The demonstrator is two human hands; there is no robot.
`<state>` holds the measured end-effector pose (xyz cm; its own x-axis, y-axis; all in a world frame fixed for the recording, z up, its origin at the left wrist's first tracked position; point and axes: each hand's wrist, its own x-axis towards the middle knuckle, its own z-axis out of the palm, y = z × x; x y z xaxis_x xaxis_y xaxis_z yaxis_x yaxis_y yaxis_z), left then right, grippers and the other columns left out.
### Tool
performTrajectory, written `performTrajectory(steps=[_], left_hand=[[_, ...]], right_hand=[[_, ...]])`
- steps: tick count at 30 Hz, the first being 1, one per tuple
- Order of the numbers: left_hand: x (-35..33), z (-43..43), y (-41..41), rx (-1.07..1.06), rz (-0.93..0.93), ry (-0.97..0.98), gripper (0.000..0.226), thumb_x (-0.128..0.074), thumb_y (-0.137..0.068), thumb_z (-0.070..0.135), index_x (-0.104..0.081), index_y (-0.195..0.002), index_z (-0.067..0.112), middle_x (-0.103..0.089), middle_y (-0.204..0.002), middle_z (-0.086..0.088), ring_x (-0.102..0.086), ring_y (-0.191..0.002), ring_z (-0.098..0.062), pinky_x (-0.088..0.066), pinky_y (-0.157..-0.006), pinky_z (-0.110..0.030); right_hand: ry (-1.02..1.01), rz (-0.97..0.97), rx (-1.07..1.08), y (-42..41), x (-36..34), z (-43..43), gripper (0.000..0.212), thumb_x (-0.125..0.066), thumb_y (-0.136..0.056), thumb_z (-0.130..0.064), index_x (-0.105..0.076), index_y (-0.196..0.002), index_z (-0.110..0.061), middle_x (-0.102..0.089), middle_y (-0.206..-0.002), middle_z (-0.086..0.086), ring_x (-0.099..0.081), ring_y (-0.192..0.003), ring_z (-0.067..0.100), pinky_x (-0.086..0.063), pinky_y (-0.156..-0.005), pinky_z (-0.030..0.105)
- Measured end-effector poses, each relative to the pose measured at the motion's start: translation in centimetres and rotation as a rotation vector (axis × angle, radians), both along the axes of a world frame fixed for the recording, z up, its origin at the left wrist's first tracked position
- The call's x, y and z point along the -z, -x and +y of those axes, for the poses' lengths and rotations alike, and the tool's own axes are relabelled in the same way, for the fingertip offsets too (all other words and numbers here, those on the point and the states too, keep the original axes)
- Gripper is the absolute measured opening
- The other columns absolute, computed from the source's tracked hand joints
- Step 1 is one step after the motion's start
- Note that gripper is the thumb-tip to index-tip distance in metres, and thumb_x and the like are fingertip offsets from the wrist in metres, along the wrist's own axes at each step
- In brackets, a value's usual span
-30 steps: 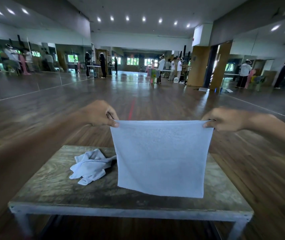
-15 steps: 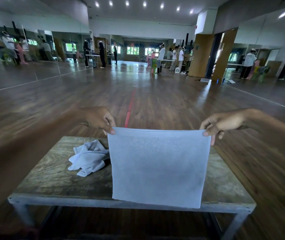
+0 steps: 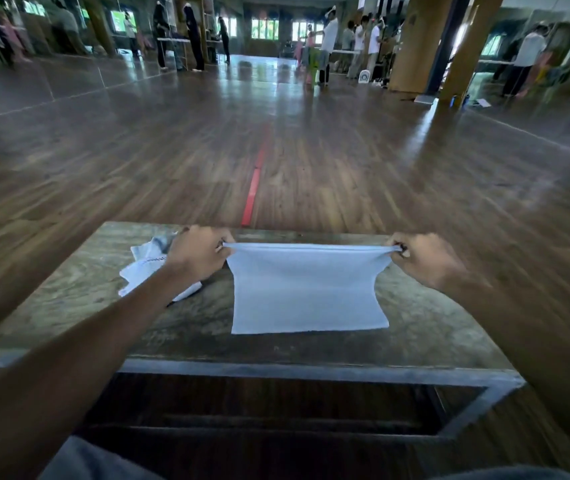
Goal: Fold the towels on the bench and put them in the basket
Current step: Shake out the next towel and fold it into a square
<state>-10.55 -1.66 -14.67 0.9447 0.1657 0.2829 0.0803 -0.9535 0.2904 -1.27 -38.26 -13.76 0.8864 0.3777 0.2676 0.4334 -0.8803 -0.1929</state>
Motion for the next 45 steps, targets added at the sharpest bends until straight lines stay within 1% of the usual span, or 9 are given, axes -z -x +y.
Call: performTrajectory(steps=[6, 8, 11, 17, 24, 30, 39, 42, 45], left_hand=[[10.1, -0.3, 2.0, 0.120, 0.112, -0.135, 0.021, -0.054, -0.090, 0.036, -0.068, -0.103, 0.027, -0.070, -0.105, 0.001, -0.062, -0.102, -0.024, -0.040, -0.081, -0.033], [11.9, -0.6, 3.1, 0.157, 0.128, -0.140, 0.028, -0.049, -0.083, 0.038, -0.070, -0.099, 0.028, -0.072, -0.100, 0.001, -0.066, -0.097, -0.023, -0.045, -0.083, -0.033], [13.1, -0.9, 4.2, 0.152, 0.077, -0.121, 0.034, -0.043, -0.076, 0.042, -0.070, -0.086, 0.025, -0.073, -0.083, 0.002, -0.069, -0.077, -0.025, -0.051, -0.067, -0.030], [10.3, -0.5, 1.3, 0.127, 0.400, 0.039, 0.009, -0.061, -0.083, 0.030, -0.066, -0.090, 0.027, -0.068, -0.091, 0.005, -0.063, -0.093, -0.020, -0.050, -0.078, -0.032], [8.9, -0.7, 1.1, 0.059, -0.223, 0.005, 0.016, -0.061, -0.083, 0.023, -0.072, -0.090, 0.015, -0.070, -0.085, -0.003, -0.065, -0.078, -0.025, -0.047, -0.063, -0.031], [14.0, 0.0, 3.9, 0.266, 0.005, -0.140, 0.029, -0.048, -0.081, 0.040, -0.072, -0.085, 0.024, -0.071, -0.088, 0.008, -0.068, -0.083, -0.019, -0.052, -0.074, -0.032], [15.4, 0.2, 5.7, 0.351, -0.006, -0.116, 0.040, -0.051, -0.083, 0.047, -0.069, -0.108, 0.021, -0.066, -0.105, 0.007, -0.065, -0.094, -0.017, -0.050, -0.080, -0.033], [15.2, 0.7, 6.3, 0.410, 0.014, -0.149, 0.059, -0.053, -0.075, 0.067, -0.065, -0.106, 0.018, -0.062, -0.102, 0.003, -0.062, -0.092, -0.017, -0.048, -0.081, -0.030], [15.1, 1.0, 7.1, 0.479, 0.018, -0.252, 0.067, -0.048, -0.067, 0.076, -0.055, -0.099, 0.017, -0.057, -0.097, -0.003, -0.055, -0.090, -0.019, -0.047, -0.076, -0.030]], right_hand=[[0.124, 0.035, -0.080, 1.1, 10.2, -1.7, 0.026, -0.049, -0.083, -0.025, -0.070, -0.098, -0.023, -0.070, -0.104, 0.000, -0.066, -0.096, 0.026, -0.046, -0.082, 0.037], [0.203, 0.095, -0.076, 1.8, 12.2, -2.1, 0.023, -0.052, -0.089, -0.026, -0.069, -0.104, -0.026, -0.067, -0.117, -0.002, -0.062, -0.106, 0.024, -0.045, -0.088, 0.036], [0.175, 0.183, -0.119, 1.8, 13.7, -2.7, 0.022, -0.063, -0.087, -0.020, -0.069, -0.107, -0.029, -0.063, -0.124, -0.004, -0.060, -0.113, 0.022, -0.049, -0.090, 0.035], [-0.011, 0.532, -0.109, -1.7, 11.2, -2.2, 0.018, -0.066, -0.085, -0.009, -0.071, -0.100, -0.016, -0.069, -0.106, 0.006, -0.064, -0.087, 0.016, -0.049, -0.078, 0.031], [-0.227, -0.109, -0.083, -2.3, 9.6, -0.7, 0.018, -0.064, -0.081, 0.000, -0.070, -0.095, -0.010, -0.068, -0.097, 0.005, -0.063, -0.080, 0.025, -0.050, -0.071, 0.033], [0.027, 0.009, -0.242, -0.7, 15.2, -2.7, 0.025, -0.067, -0.080, 0.000, -0.072, -0.101, -0.013, -0.069, -0.110, 0.006, -0.069, -0.090, 0.029, -0.057, -0.076, 0.043], [0.056, -0.019, -0.221, 2.1, 16.2, -3.1, 0.028, -0.070, -0.078, -0.002, -0.070, -0.106, -0.006, -0.068, -0.107, 0.012, -0.067, -0.098, 0.031, -0.055, -0.077, 0.038], [0.118, 0.085, -0.230, 3.9, 14.9, -2.9, 0.038, -0.070, -0.080, -0.031, -0.066, -0.111, -0.010, -0.063, -0.110, 0.008, -0.061, -0.103, 0.029, -0.050, -0.079, 0.034], [0.288, 0.265, -0.278, 5.8, 13.7, -2.8, 0.081, -0.058, -0.064, -0.073, -0.057, -0.121, -0.016, -0.053, -0.121, 0.000, -0.048, -0.116, 0.021, -0.044, -0.088, 0.035]])
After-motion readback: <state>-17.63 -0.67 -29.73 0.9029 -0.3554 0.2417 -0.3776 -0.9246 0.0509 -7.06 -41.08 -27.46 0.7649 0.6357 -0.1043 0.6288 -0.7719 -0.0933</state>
